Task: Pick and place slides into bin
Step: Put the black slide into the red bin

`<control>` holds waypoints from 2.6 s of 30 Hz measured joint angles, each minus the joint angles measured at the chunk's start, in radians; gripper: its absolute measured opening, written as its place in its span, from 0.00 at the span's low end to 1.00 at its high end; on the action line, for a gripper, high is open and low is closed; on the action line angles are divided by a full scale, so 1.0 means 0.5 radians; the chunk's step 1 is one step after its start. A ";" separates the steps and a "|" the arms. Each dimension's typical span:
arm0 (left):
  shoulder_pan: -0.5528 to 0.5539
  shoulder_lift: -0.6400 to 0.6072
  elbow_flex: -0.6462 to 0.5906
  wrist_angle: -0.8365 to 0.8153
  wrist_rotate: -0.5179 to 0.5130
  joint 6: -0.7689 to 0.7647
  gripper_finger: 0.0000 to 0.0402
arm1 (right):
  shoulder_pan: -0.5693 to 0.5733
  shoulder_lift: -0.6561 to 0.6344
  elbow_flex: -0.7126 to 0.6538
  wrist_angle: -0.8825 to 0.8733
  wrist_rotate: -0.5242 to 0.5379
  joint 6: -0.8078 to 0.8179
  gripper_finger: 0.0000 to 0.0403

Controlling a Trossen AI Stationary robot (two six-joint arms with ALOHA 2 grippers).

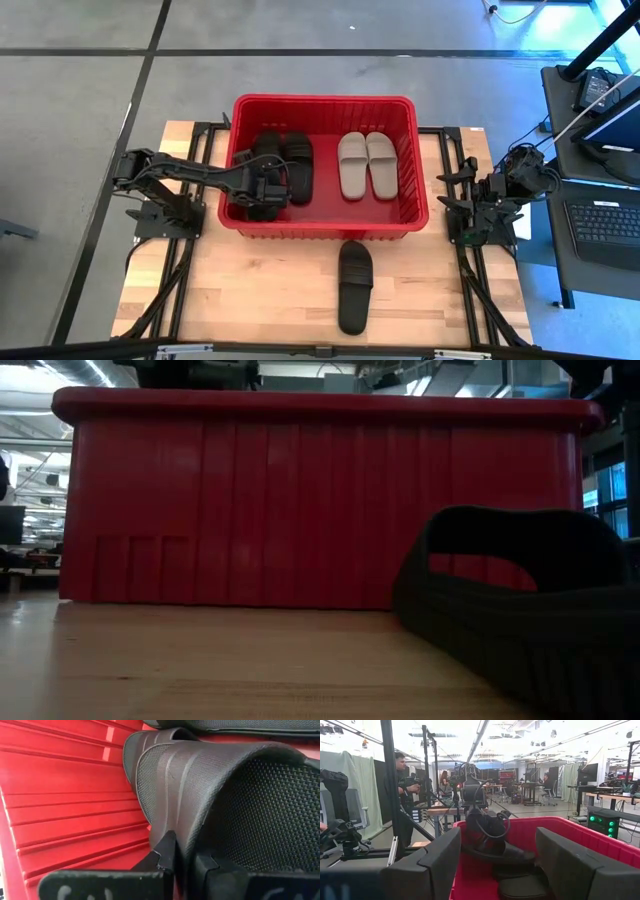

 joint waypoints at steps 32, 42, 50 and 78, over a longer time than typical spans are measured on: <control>0.006 0.003 0.213 -0.218 0.243 0.047 0.43 | 0.000 0.000 -0.001 -0.001 0.000 -0.002 0.63; 0.019 -0.009 0.505 -0.356 0.329 0.003 0.43 | 0.001 0.000 -0.001 -0.001 0.000 -0.005 0.63; -0.031 -0.016 1.001 -0.307 0.319 -0.025 0.43 | 0.001 0.000 -0.001 -0.018 0.000 -0.006 0.63; -1.015 -0.004 0.685 1.381 -0.262 -0.177 0.43 | 0.001 0.105 -0.001 -0.003 -0.220 -0.049 0.63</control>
